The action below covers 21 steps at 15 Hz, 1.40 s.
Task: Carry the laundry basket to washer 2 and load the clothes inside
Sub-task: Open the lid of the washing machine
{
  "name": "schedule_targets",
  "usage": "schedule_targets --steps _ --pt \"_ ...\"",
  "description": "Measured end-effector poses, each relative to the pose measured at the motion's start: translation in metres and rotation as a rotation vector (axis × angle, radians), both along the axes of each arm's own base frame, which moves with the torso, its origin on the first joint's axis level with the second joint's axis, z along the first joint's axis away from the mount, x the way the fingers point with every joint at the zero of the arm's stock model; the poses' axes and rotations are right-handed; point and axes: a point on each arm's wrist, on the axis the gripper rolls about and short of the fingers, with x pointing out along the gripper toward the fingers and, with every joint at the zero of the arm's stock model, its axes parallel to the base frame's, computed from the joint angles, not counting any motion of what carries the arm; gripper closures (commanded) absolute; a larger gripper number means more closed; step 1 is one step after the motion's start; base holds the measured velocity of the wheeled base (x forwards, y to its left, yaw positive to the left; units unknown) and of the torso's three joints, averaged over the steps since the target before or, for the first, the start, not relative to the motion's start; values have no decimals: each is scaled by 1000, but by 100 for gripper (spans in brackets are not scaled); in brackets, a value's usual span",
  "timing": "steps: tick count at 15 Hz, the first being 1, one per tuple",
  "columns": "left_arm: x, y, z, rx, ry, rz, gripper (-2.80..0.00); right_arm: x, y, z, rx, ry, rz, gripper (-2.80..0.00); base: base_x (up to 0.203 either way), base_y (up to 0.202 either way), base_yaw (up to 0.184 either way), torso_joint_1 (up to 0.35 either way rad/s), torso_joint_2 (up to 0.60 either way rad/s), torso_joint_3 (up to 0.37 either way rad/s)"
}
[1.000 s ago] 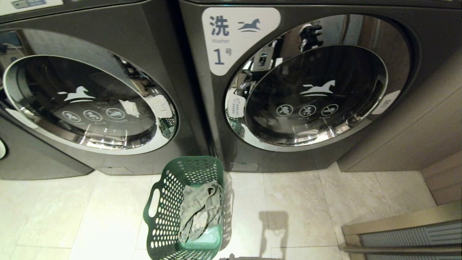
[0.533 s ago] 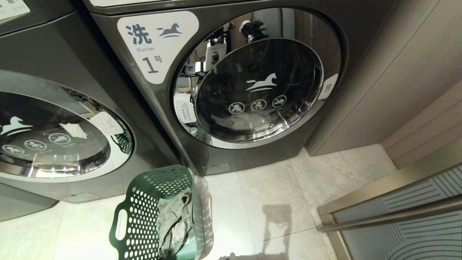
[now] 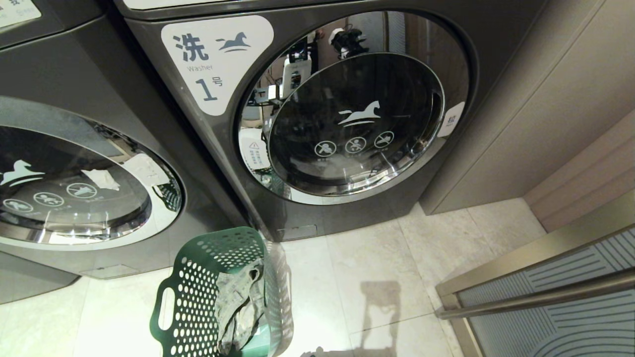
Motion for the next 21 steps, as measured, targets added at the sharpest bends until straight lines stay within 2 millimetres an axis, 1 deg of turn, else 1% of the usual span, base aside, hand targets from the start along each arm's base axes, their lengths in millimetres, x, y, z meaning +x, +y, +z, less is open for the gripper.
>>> schedule_targets --steps 7,8,9,11,12,14,15,16,17,18,19,20,21 --pt "0 0 0 5 0 -2 0 0 0 0 0 0 0 0 0 0 0 0 0 0" --pt "0 0 1 13 -4 -3 0 0 0 0 0 0 0 0 0 0 0 0 0 0" --pt "-3 0 9 19 -36 -7 0 0 0 0 0 0 -1 0 0 0 0 0 0 0" --pt "-13 0 36 23 -136 -13 0 0 0 0 0 0 -1 0 0 0 0 0 0 0" --pt "-22 0 57 23 -196 -13 0 0 0 0 0 0 0 0 0 0 0 0 0 0" --pt "-35 0 98 19 -264 -13 0 0 0 0 0 0 -1 0 0 0 0 0 0 0" --pt "-35 0 121 11 -272 -14 0 0 0 0 0 0 0 0 0 0 0 0 0 0" --pt "-31 0 144 -4 -269 -14 0 0 0 0 0 0 0 0 0 0 0 0 0 0" --pt "-19 0 166 -26 -244 -12 0 0 0 0 0 0 0 0 0 0 0 0 0 0" --pt "2 0 187 -59 -192 -4 0 0 0 0 0 0 0 0 0 0 0 0 0 0" --pt "29 0 201 -98 -133 7 0 0 0 0 0 0 0 0 0 0 0 0 0 0" --pt "58 0 209 -139 -77 20 0 0 0 0 0 0 0 0 0 0 0 0 0 0" --pt "95 0 211 -183 -15 41 0 0 0 0 0 0 0 0 0 0 0 0 0 0"
